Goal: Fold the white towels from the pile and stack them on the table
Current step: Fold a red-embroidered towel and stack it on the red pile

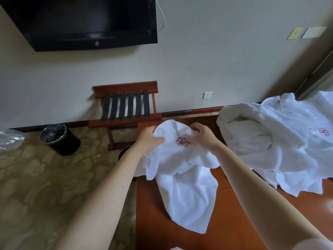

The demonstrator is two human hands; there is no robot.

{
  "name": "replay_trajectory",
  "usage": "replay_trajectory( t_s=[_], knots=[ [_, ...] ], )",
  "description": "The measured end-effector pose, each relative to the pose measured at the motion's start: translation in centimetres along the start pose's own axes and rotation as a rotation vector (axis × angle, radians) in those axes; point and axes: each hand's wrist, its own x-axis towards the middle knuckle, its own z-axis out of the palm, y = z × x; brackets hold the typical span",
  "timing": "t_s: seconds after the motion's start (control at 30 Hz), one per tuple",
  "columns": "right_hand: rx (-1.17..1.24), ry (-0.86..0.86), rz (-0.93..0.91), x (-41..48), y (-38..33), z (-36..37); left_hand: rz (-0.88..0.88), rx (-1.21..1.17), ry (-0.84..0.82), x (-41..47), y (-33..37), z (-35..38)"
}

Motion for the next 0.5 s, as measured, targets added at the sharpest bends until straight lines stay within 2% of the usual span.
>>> replay_trajectory(
  t_s=[0.17, 0.37, 0.5],
  knots=[
    [-0.004, 0.085, -0.027, 2.8, 1.7, -1.2, 0.017, 0.134, 0.152, 3.3, -0.6, -1.8],
    [-0.147, 0.297, -0.138, 9.5, -0.5, -1.2, 0.085, 0.316, 0.341, 10.0, 2.0, -2.4],
    [-0.24, 0.286, -0.11, 14.6, -0.9, -1.0, -0.002, 0.321, 0.406, 14.9, 2.5, -1.7]
  ],
)
